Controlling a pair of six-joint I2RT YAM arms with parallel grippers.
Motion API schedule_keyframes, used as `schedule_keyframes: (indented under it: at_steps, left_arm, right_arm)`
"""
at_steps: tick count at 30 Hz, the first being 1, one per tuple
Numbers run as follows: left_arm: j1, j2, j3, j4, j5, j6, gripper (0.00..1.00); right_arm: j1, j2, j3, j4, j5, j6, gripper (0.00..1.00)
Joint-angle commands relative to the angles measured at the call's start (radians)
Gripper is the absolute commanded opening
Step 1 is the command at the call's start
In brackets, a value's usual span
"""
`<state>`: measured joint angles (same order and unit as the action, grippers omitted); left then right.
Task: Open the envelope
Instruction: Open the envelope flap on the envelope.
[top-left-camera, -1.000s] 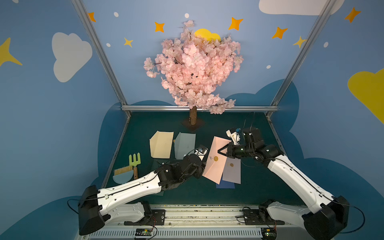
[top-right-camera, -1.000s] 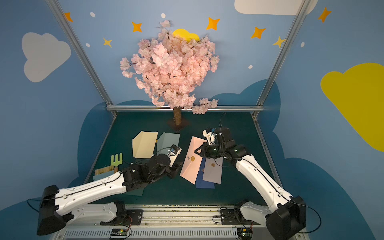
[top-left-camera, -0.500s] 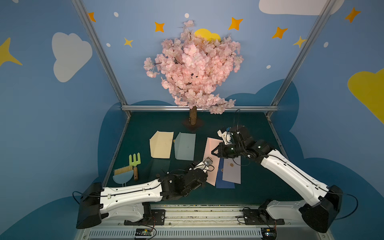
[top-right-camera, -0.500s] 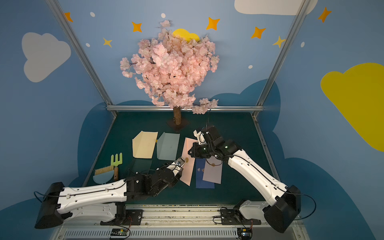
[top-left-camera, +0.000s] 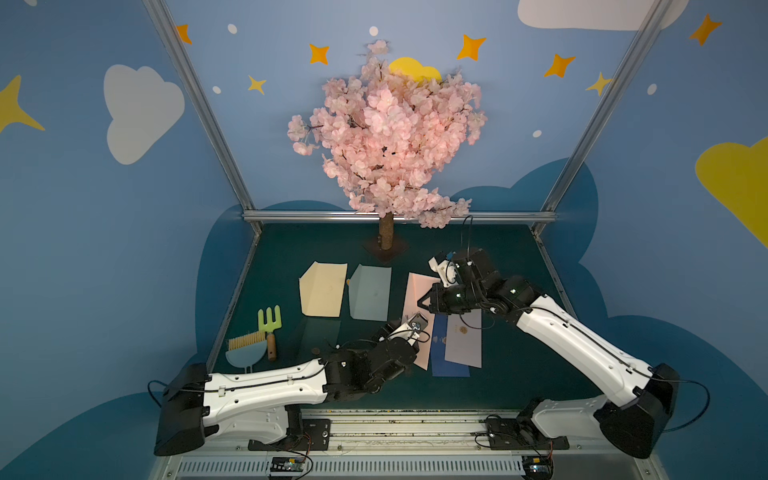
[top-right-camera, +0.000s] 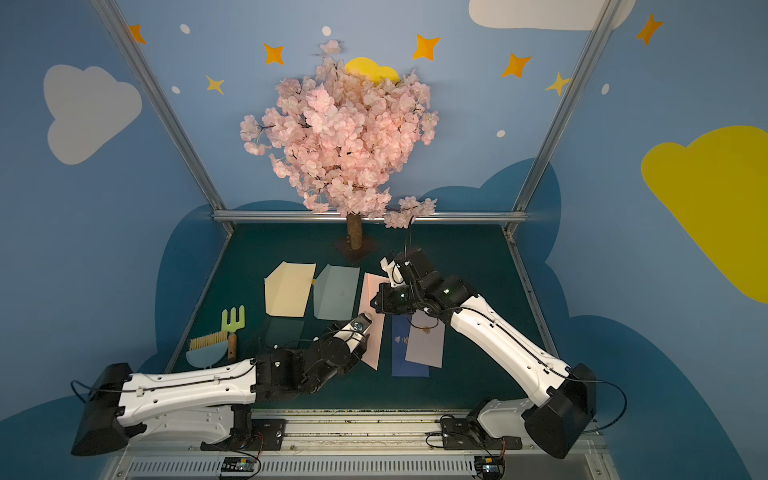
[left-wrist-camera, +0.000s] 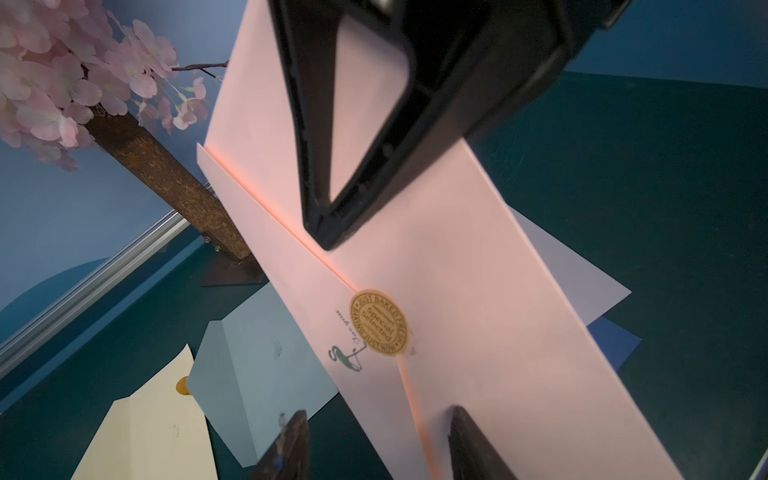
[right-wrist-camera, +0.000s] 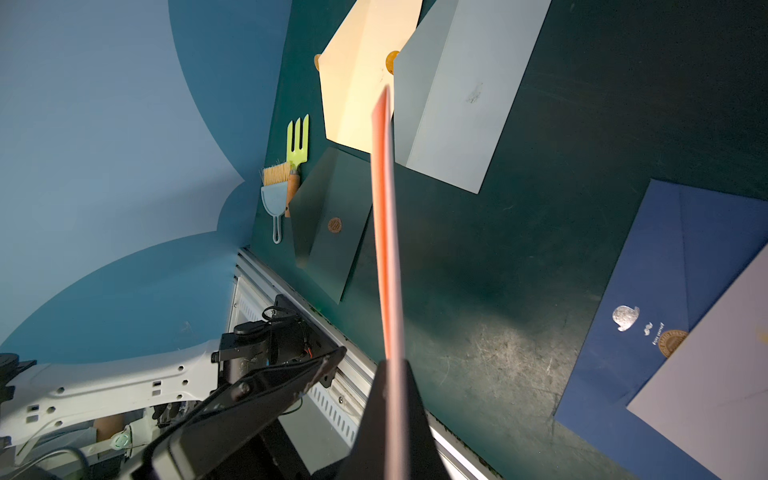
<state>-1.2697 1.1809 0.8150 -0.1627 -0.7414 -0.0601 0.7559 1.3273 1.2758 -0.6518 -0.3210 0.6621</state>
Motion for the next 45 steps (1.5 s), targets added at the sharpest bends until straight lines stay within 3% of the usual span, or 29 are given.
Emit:
schedule_keyframes:
  at_steps: [1,13,20,27,45]
  left_arm:
    - [0.007,0.019,-0.001,0.011,-0.033,-0.053,0.56]
    - [0.038,0.06,0.035,-0.076,-0.175,-0.213,0.56]
    - [0.055,-0.005,0.013,-0.122,-0.231,-0.28,0.56]
    - [0.055,-0.076,-0.016,-0.132,-0.255,-0.296,0.55]
    - [0.063,-0.099,-0.025,-0.147,-0.266,-0.311,0.55]
  right_arm:
    - [0.016,0.002,0.031,0.007,0.011,0.015,0.0]
    - [0.054,-0.004,0.04,0.029,0.009,0.042,0.0]
    - [0.067,-0.008,0.031,0.029,0.014,0.047,0.0]
    - [0.071,-0.011,0.024,0.031,0.023,0.051,0.0]
    - [0.09,-0.011,0.025,0.037,0.009,0.052,0.0]
